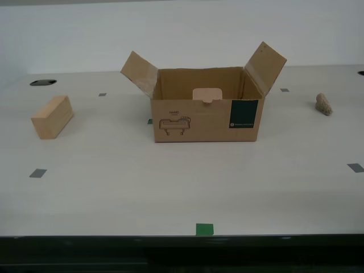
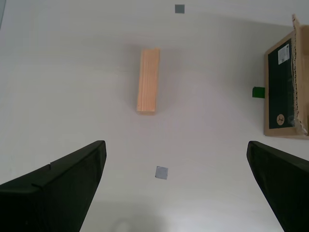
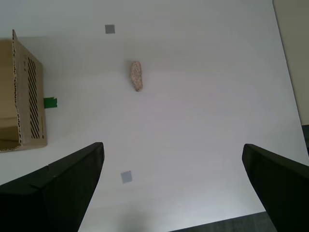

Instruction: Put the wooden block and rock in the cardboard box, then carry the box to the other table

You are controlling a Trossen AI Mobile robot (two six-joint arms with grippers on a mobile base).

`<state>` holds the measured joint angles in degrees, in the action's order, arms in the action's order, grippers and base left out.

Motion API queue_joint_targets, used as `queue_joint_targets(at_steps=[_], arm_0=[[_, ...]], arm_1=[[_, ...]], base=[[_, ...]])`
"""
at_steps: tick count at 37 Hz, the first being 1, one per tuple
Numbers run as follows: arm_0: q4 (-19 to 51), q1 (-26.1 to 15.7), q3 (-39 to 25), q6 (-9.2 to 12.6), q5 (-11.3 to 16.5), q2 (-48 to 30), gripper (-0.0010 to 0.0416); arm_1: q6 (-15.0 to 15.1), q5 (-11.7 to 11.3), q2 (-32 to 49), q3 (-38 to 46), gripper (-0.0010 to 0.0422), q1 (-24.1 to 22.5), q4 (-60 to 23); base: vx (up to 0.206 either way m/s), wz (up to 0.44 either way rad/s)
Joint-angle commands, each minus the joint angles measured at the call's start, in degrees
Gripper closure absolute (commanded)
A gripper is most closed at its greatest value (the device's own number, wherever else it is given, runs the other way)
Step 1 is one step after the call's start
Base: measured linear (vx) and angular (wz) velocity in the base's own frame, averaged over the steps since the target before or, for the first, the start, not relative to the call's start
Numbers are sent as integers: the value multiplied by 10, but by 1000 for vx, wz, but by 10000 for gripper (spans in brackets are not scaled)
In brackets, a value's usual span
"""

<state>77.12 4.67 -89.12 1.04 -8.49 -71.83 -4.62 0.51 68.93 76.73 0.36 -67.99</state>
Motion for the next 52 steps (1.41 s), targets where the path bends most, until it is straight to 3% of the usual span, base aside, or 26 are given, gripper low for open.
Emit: queue_joint_targets(at_steps=[1, 7, 26, 31, 42, 52], arm_0=[[-2, 0, -1, 0, 1, -12, 6], [-17, 0, -1, -2, 1, -25, 5], [-43, 2, -1, -2, 1, -76, 7], [-57, 2, -1, -2, 1, -90, 7], [-64, 2, 0, -2, 1, -120, 7], [-68, 2, 0, -2, 1, -143, 7]], arm_1=[[2, -13, 14, 0, 12, 0, 0], [16, -72, 33, 0, 12, 1, 1], [17, -73, 39, -19, 12, 4, 47], [17, -66, 39, -29, 12, 5, 73], [16, -10, 39, -76, 12, 5, 123], [17, -10, 82, -92, 12, 6, 135]], base=[[0, 0], [0, 0], [0, 0], [0, 0], [0, 0], [0, 0]])
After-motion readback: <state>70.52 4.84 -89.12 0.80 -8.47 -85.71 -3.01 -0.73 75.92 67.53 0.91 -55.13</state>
